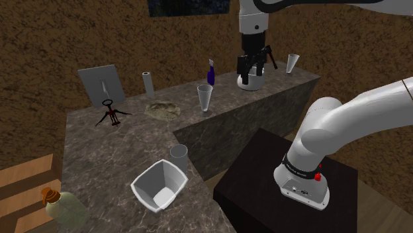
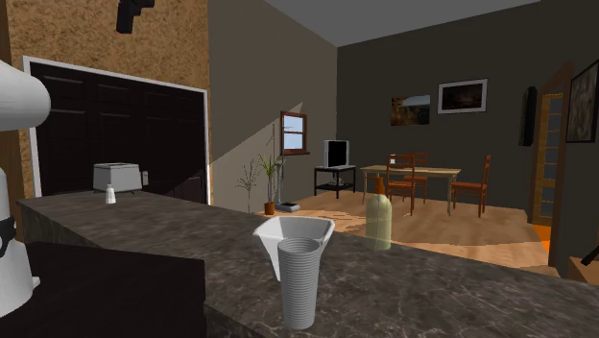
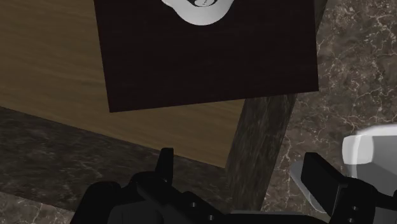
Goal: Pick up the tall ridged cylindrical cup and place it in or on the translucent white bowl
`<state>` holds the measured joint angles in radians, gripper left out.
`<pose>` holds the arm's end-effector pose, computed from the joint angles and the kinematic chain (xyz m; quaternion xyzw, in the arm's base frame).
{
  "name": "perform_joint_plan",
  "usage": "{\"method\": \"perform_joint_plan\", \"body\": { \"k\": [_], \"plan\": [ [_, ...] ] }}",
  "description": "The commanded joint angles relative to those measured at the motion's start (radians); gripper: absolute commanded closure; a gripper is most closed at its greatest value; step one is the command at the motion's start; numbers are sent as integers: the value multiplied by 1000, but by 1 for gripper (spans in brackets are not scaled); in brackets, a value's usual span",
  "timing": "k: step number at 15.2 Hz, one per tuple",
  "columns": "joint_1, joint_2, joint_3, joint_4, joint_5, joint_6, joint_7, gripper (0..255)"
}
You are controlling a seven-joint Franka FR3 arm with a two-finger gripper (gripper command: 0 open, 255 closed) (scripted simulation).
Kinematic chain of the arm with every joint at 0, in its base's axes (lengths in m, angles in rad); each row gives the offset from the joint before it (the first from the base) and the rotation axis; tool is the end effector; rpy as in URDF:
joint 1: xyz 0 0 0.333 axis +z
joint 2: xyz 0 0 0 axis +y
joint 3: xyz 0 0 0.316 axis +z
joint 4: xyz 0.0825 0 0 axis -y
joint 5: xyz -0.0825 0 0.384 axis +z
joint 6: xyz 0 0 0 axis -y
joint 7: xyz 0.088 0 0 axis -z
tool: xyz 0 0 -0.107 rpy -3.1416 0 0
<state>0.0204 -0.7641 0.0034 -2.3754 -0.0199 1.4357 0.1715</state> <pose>0.2959 0.0050 0.5644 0.9933 -0.0745 -0.0862 0.0196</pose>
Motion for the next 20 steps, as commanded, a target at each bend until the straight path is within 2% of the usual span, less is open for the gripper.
{"method": "perform_joint_plan", "body": {
  "k": [1, 10, 20],
  "plan": [
    [0, 0, 0, 0, 0, 0, 0, 0],
    [33, 106, 70, -189, 87, 349, 93, 0],
    [73, 395, 156, -252, 163, 769, 180, 0]
  ]
}}
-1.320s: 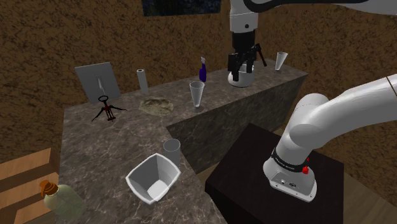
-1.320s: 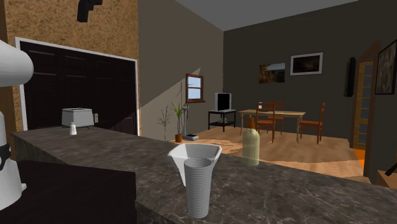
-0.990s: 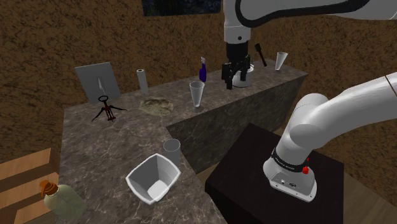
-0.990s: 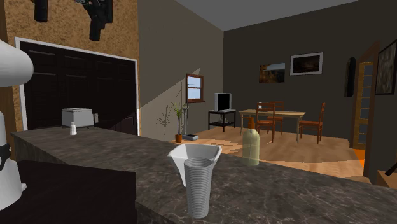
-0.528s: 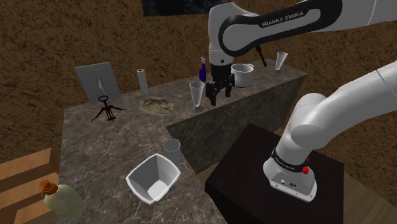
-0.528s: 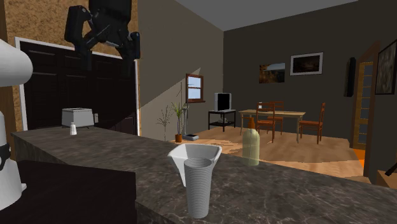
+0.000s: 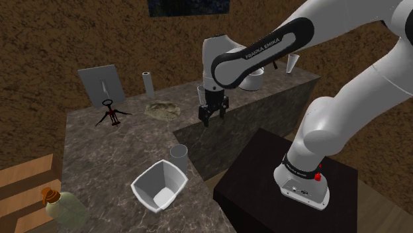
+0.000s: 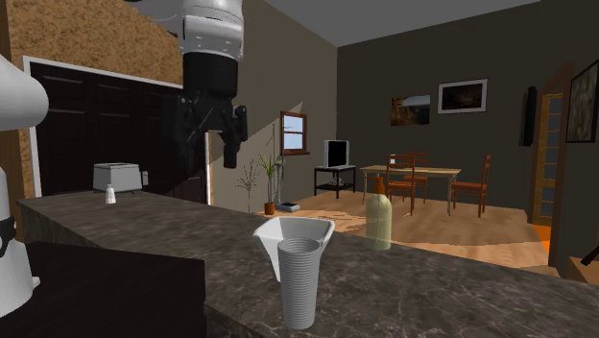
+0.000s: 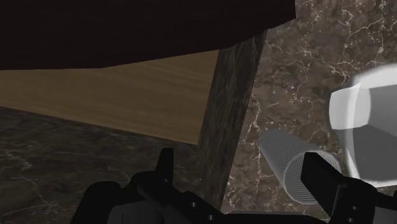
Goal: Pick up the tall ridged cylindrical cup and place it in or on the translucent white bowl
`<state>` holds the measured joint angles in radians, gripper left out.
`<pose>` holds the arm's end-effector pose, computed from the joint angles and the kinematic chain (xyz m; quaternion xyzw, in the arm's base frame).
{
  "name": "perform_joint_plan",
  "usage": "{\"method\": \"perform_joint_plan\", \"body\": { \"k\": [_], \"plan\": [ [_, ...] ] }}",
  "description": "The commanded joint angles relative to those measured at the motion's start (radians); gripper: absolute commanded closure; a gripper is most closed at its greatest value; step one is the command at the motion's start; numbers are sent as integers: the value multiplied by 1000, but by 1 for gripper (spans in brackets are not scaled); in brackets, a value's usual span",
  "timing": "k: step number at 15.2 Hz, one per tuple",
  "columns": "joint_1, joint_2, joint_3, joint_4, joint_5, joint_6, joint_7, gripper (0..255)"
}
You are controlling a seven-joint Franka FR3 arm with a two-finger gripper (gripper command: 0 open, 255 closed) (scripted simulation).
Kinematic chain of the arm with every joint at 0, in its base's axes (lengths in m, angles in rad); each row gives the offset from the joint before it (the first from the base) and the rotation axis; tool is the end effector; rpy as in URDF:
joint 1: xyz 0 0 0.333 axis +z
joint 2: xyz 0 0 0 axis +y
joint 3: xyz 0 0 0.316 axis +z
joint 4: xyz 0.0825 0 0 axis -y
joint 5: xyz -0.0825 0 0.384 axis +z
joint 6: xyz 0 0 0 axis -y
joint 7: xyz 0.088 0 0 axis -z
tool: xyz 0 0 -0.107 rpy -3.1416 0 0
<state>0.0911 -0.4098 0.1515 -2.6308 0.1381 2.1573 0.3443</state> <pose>0.3747 0.0961 0.3748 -0.9943 0.0980 0.0387 0.0158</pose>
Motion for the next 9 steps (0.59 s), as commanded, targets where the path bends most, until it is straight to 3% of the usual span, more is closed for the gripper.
{"method": "perform_joint_plan", "body": {
  "k": [1, 9],
  "plan": [
    [5, 78, 16, 6, 9, 89, 16, 0],
    [24, 404, 69, 90, -3, 386, 103, 0]
  ]
}}
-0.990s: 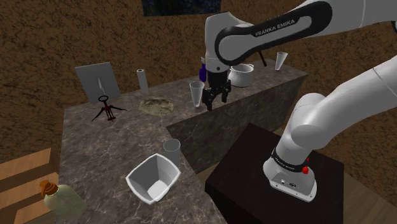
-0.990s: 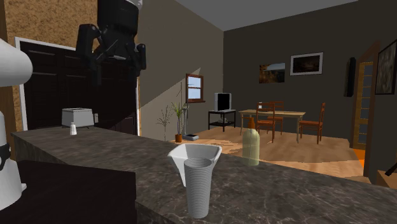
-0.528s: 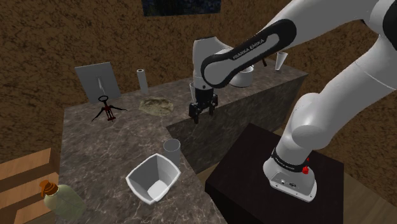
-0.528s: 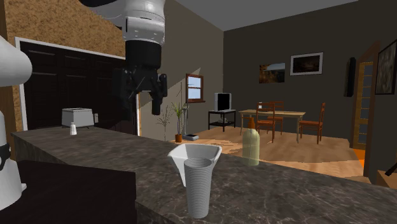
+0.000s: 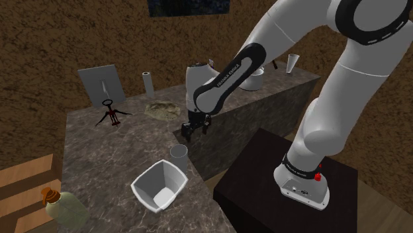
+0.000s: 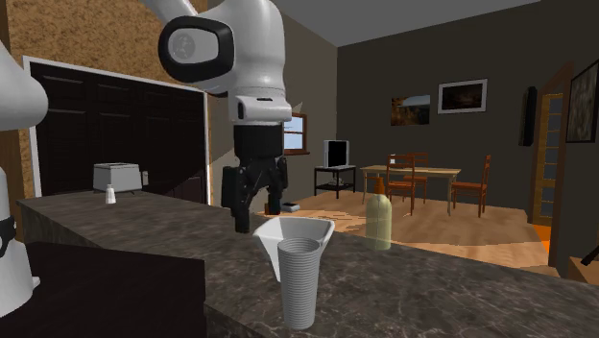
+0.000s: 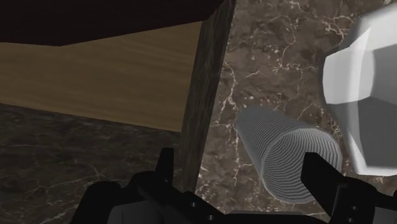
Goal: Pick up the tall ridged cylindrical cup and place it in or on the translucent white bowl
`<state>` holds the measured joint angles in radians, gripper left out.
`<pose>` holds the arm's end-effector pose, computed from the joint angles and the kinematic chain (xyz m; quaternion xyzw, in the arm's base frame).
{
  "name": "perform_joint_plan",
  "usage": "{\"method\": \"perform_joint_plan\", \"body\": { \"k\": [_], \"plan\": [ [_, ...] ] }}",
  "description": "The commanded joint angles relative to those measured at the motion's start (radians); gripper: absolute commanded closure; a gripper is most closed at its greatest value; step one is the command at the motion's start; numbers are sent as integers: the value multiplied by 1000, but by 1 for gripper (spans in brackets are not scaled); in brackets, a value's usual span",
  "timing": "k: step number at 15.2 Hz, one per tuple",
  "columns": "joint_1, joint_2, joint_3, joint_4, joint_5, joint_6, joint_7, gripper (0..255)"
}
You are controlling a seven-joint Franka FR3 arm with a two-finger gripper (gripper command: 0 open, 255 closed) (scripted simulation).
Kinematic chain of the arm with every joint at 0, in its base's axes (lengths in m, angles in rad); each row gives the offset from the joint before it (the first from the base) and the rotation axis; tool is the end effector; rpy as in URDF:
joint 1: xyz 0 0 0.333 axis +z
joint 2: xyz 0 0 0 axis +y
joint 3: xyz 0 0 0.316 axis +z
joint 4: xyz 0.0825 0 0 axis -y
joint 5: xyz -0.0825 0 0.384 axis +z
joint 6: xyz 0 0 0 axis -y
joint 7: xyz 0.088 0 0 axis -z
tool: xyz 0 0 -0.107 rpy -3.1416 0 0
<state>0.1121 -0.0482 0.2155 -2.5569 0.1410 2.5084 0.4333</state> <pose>0.4254 0.1428 0.2842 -0.9933 0.1096 0.0139 0.0337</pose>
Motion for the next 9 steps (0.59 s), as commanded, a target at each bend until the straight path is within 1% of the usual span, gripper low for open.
{"method": "perform_joint_plan", "body": {
  "k": [1, 5, 9],
  "plan": [
    [6, 84, 9, 34, -15, 67, 29, 0],
    [26, 241, 9, 111, -59, 170, 87, 0],
    [36, 298, 1, 116, -75, 222, 99, 0]
  ]
}}
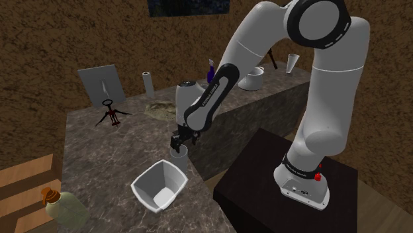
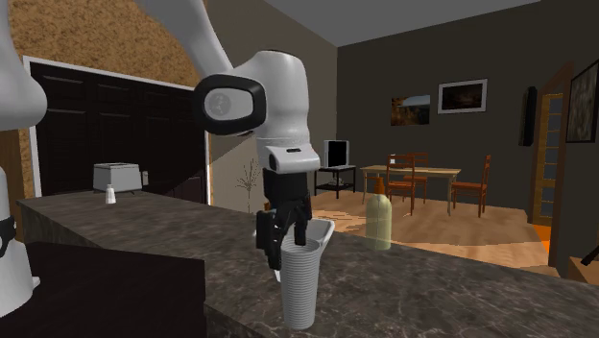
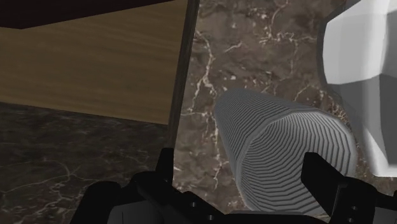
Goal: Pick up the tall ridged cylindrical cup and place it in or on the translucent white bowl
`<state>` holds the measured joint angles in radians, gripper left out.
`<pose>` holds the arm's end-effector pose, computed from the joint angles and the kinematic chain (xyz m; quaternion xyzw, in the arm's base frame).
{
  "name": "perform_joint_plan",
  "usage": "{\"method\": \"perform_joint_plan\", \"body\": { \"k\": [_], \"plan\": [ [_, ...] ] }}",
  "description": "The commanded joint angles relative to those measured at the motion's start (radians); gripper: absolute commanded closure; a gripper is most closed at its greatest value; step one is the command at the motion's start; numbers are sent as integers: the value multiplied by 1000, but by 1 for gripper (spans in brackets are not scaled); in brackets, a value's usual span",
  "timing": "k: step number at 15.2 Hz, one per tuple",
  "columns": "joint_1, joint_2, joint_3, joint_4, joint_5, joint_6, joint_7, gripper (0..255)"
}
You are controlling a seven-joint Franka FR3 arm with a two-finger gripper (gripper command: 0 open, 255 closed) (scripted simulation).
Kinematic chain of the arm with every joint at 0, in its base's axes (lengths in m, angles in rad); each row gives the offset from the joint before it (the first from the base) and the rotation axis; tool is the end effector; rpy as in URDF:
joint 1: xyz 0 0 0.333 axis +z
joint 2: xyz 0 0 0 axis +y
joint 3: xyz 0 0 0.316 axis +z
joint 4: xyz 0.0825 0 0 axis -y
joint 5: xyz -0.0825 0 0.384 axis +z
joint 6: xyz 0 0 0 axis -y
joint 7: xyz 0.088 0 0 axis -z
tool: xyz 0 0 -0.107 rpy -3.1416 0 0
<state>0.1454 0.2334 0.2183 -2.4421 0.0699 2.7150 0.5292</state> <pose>0.4599 0.1757 0.2146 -0.9920 0.1173 -0.0023 0.0456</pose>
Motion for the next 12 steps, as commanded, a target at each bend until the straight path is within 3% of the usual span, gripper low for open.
{"method": "perform_joint_plan", "body": {
  "k": [1, 11, 12],
  "plan": [
    [5, 30, -4, 3, -9, 28, 6, 0],
    [12, 68, -11, 9, -19, 59, 14, 0],
    [12, 68, -11, 9, -19, 59, 14, 255]
  ]
}}
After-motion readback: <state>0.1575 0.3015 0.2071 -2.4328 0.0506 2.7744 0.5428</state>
